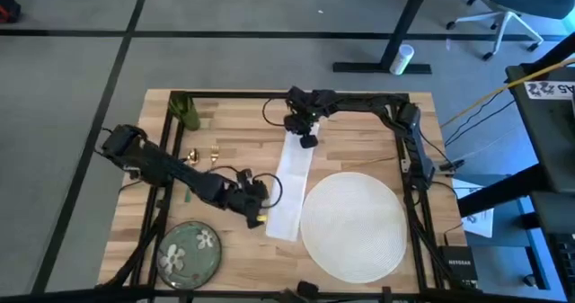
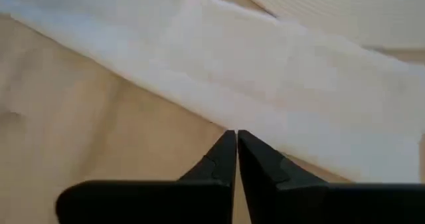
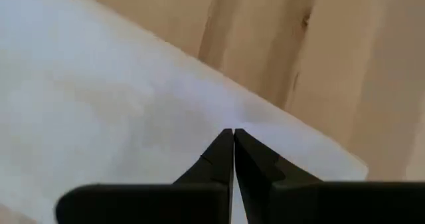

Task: Set table place
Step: Fold the white table napkin

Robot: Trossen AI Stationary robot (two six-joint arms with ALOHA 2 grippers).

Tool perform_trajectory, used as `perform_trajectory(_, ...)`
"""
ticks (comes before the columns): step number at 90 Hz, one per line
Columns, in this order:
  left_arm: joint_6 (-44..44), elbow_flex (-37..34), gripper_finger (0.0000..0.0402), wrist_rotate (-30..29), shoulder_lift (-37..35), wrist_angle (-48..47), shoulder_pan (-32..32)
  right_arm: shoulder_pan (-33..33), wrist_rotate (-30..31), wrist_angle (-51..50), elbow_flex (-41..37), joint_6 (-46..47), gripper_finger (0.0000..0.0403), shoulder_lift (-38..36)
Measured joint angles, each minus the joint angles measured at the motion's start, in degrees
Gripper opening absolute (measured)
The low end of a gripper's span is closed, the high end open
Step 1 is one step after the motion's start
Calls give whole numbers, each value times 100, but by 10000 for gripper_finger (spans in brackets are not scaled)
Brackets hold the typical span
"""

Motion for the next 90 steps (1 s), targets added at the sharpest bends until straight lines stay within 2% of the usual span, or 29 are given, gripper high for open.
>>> perform_trajectory(13,743,0,0,-31,-308,-157,442,246,215,-600,172,-221,0,-532)
perform_trajectory(27,1783,2,0,120,-339,-131,1192,585,315,-1296,170,-453,0,-1247)
perform_trajectory(49,3612,0,0,1677,-339,921,2534,1282,311,-1618,-362,-326,0,-2420)
perform_trajectory(64,4275,2,0,2865,-264,1588,3313,1686,292,-1166,-1207,62,0,-3035)
perform_trajectory(79,4794,3,0,3322,192,1880,3841,1882,-96,-42,-2336,502,0,-3462)
perform_trajectory(90,4908,4,0,3679,704,2342,4120,1933,-46,655,-2964,937,0,-3536)
